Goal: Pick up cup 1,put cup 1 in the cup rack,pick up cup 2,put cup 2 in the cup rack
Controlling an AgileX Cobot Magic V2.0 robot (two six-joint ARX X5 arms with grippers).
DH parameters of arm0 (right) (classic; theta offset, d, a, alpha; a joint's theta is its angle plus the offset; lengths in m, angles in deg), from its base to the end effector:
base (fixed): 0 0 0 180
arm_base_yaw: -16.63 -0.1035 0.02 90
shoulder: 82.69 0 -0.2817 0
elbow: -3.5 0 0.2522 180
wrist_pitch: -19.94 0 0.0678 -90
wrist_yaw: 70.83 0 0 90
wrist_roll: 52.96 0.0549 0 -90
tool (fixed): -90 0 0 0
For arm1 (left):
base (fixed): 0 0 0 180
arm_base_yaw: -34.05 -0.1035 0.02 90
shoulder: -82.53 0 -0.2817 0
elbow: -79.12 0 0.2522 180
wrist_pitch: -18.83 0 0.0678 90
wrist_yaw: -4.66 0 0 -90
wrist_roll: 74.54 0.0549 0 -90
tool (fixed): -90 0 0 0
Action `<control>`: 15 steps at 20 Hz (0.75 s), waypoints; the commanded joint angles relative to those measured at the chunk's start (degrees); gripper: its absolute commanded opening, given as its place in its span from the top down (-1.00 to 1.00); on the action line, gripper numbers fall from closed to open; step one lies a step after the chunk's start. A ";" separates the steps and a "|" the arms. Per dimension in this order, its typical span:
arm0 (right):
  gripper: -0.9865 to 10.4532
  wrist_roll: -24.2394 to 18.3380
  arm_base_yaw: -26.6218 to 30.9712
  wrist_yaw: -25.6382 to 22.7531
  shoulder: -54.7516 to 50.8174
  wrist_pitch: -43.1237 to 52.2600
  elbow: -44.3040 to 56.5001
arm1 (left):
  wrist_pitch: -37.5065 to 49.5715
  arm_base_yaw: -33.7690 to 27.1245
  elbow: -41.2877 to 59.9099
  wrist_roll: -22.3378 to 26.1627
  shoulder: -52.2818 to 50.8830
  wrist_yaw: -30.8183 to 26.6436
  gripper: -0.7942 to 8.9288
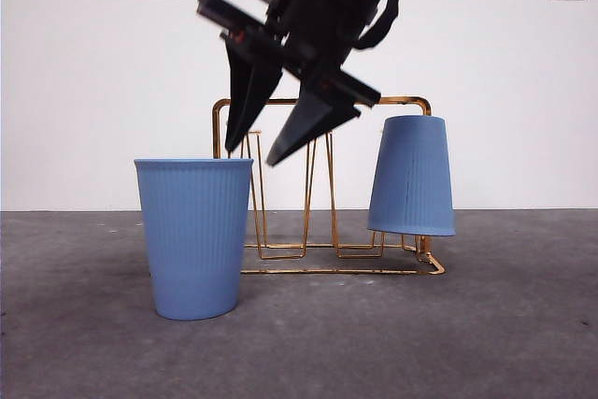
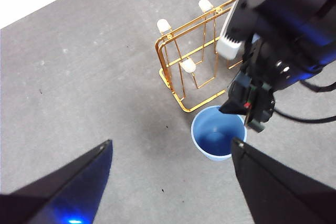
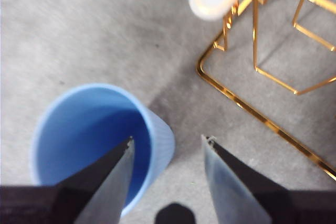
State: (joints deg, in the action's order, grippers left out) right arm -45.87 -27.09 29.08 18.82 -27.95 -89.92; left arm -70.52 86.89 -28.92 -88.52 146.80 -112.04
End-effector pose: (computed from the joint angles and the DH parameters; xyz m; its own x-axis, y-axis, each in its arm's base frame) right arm 0.2783 0.2792 0.2430 0.2794 0.5053 -0.8165 -0.6707 0.7112 0.2106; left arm 0.1173 -0.1139 0.4483 0.7358 -0.2269 -0.6381 0.4023 0.9044 0.1423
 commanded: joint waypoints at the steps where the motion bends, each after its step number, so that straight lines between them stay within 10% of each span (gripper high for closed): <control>1: 0.43 0.68 -0.35 0.15 2.34 0.55 0.33 | 0.24 0.15 0.15 0.07 -0.15 -0.31 0.06; 15: 0.85 0.24 -1.68 0.55 6.34 3.72 0.31 | 0.59 0.15 0.15 0.11 -0.15 0.09 0.06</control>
State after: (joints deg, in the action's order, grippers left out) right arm -45.32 -28.67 29.59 25.57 -24.54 -89.92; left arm -70.28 86.89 -28.92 -88.52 146.80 -111.80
